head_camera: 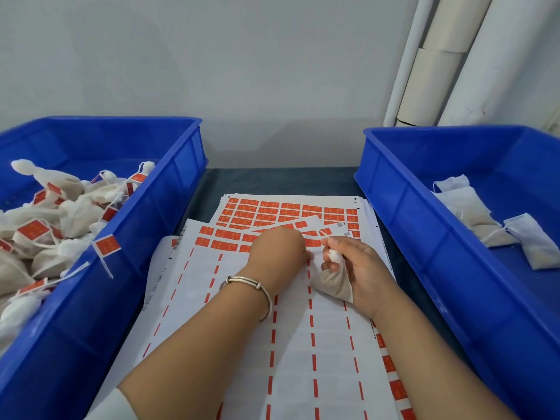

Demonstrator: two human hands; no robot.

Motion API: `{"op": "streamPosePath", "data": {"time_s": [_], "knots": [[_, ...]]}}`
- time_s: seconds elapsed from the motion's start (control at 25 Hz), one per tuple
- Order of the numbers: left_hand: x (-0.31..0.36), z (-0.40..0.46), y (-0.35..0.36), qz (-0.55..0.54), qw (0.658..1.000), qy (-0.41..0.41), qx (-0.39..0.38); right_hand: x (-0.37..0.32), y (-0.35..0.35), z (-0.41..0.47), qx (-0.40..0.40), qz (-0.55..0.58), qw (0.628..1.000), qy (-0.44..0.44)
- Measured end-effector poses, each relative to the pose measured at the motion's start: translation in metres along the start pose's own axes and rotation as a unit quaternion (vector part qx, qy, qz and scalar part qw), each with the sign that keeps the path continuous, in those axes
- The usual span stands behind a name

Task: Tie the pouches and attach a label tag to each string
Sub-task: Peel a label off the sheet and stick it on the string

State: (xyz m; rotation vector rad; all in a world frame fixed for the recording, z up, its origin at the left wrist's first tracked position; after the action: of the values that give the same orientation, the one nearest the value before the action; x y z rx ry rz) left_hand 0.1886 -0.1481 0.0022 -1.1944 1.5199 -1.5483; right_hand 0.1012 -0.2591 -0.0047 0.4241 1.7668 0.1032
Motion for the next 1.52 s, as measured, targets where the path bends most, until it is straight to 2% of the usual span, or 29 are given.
{"op": "streamPosePath", "data": {"time_s": [0.4, 0.56, 0.76, 0.92, 1.2, 1.4, 1.52], "knots": [[0.002, -0.002, -0.002, 0.011, 1.000, 0.007, 0.013, 0.000, -0.001, -0.001, 0.000, -0.003, 1.000, 0.001], [-0.005, -0.004, 0.001, -0.033, 0.998, 0.019, 0.045, 0.000, -0.001, 0.000, -0.009, 0.017, 1.000, 0.011], [-0.009, -0.003, 0.003, -0.033, 0.998, 0.043, 0.030, 0.000, -0.001, 0.001, -0.010, 0.021, 1.000, 0.013], [-0.010, -0.004, 0.006, -0.075, 0.994, 0.062, 0.040, 0.001, -0.001, 0.000, -0.009, 0.020, 1.000, 0.014], [-0.008, -0.003, 0.004, -0.030, 0.992, 0.119, 0.040, 0.001, -0.002, 0.002, -0.006, 0.018, 1.000, 0.016], [-0.006, -0.005, 0.010, -0.040, 0.983, 0.152, 0.098, 0.001, -0.002, 0.002, -0.008, 0.025, 1.000, 0.017], [-0.013, -0.007, 0.012, -0.094, 0.979, 0.122, 0.135, 0.001, -0.003, 0.003, 0.003, 0.016, 1.000, 0.023]]}}
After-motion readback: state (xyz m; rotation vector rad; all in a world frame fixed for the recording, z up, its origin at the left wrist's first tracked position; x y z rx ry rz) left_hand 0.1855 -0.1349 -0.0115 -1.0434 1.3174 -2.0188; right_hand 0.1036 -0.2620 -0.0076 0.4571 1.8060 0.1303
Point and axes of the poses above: each hand's wrist, its own z-axis towards the middle knuckle, its own y-axis out of the palm, x = y × z, the point moved 2 cm from there along z, towards the middle knuckle, and after that the axes turned 3 degrees about -z, right-handed, at the moved point
